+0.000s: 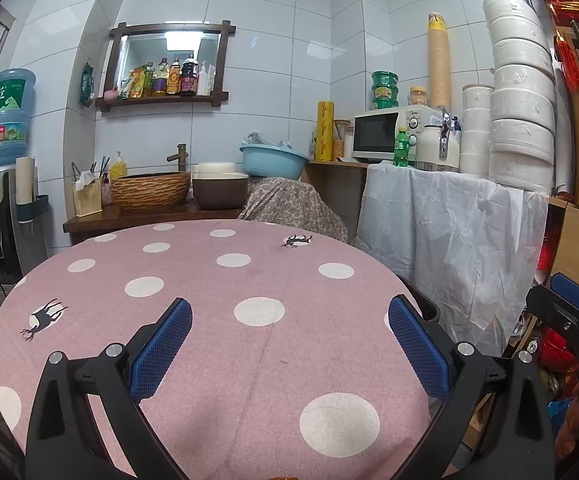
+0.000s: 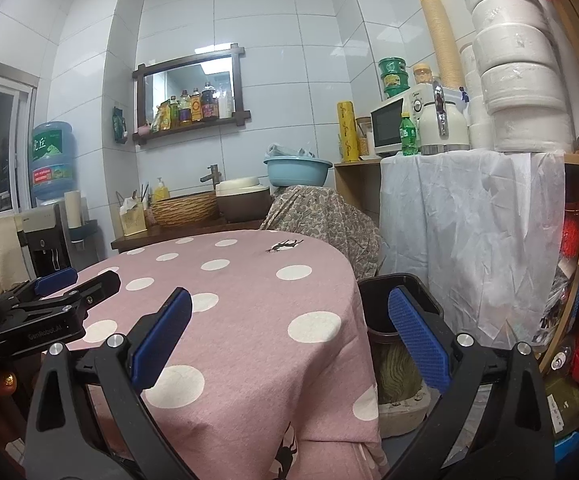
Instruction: Collect trash
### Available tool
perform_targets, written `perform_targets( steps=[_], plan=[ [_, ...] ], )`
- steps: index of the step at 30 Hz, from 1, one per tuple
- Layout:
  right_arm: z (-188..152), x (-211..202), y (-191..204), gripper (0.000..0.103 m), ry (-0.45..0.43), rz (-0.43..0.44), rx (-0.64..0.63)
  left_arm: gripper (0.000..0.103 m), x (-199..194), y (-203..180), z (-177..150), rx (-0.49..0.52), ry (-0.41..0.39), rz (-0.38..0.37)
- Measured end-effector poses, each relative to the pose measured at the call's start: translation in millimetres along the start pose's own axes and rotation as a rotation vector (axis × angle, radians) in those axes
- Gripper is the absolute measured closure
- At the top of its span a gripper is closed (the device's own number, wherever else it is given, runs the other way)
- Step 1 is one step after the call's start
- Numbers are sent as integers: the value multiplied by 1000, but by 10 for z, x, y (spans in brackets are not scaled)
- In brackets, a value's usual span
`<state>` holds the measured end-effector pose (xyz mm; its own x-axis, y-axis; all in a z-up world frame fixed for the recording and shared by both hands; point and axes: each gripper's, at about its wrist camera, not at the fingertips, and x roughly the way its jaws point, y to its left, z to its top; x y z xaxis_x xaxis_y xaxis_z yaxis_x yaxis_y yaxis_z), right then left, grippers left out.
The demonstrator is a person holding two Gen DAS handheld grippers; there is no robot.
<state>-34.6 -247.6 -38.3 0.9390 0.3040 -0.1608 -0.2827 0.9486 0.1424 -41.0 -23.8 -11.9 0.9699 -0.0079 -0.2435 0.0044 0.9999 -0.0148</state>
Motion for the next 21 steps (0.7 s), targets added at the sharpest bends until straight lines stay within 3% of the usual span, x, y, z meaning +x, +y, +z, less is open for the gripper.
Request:
perform_targets(
  steps=[21],
  plan=[
    [-5, 2, -39, 6, 8, 16, -3, 5, 19, -85, -47, -18, 19, -6]
  ],
)
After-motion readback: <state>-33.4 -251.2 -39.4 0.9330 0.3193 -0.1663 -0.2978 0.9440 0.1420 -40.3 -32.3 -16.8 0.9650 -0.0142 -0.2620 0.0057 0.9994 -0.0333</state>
